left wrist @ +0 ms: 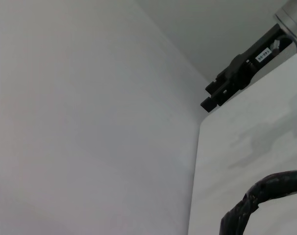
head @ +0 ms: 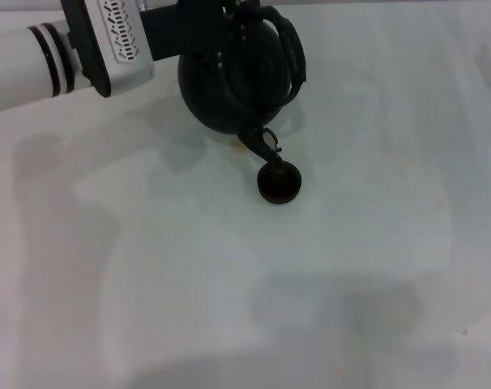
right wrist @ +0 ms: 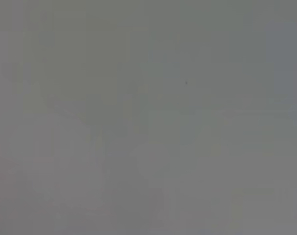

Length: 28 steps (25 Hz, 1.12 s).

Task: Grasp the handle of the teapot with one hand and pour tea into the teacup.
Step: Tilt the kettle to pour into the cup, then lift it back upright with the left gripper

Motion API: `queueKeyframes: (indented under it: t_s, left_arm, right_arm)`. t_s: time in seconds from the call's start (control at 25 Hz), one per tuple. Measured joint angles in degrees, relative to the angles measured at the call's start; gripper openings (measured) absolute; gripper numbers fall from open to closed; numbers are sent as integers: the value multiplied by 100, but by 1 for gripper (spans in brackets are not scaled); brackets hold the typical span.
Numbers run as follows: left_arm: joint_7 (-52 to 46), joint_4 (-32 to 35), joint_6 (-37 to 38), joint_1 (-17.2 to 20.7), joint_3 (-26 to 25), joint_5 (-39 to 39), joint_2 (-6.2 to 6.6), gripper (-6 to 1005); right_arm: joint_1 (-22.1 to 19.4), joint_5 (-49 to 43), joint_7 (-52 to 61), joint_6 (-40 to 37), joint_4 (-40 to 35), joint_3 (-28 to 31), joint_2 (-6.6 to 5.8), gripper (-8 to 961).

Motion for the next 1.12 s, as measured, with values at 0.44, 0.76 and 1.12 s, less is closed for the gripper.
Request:
queueKeyframes:
  t_s: [0.44, 0.76, 1.12]
  left_arm:
    - [-24, 36, 66, 124, 23, -149, -7, 97]
    - [-28, 203, 150, 259, -26, -246, -6, 97]
    - [-8, 204, 584, 746, -19, -1164, -6, 98]
  right_arm:
    - [0, 0, -6, 12, -14, 0, -8, 849]
    - [0, 0, -19, 17, -18, 0, -9, 849]
    - [1, -17, -33, 17, -18, -9, -9, 849]
